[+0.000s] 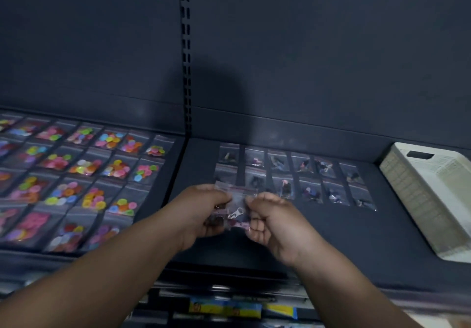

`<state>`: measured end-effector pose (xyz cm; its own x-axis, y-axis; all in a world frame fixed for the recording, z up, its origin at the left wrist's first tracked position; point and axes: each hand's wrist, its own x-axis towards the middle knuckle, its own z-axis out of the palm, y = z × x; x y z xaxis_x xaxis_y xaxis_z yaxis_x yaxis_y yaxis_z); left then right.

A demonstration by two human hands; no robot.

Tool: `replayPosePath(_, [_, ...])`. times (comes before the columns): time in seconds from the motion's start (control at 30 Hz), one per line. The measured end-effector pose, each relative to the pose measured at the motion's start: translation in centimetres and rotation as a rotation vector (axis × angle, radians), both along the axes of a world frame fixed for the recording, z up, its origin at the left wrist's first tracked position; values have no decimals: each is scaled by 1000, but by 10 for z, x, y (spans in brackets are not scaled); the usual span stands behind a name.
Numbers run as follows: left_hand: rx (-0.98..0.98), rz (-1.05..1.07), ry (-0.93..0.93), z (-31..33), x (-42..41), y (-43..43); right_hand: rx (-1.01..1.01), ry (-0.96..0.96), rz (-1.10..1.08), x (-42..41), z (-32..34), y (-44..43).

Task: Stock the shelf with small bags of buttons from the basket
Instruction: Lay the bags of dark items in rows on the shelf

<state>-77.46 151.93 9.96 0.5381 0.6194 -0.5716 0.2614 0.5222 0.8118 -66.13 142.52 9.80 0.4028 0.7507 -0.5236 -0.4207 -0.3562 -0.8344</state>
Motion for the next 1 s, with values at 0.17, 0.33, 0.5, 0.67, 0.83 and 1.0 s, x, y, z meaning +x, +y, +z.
replayPosePath(0.17, [-12,40,24,-10,-21,11,-68,-47,-29,-14,-16,12])
replayPosePath(0.33, [-8,122,25,-12,-38,29,-130,-180,-11,-20,-14,26])
replayPosePath(0.5, [21,120,-22,-6,-45,37,-219,-878,114,-13,-17,28])
replayPosePath(0.67, [9,126,-45,-7,-44,42,-61,-1364,319,-10,-20,15])
replayPosePath(0.83, [1,131,-48,-4,-38,41,35,-1365,539,-9,-38,17])
replayPosePath(1.0, [7,121,-35,-4,-34,42,82,-1396,580,-8,-38,23])
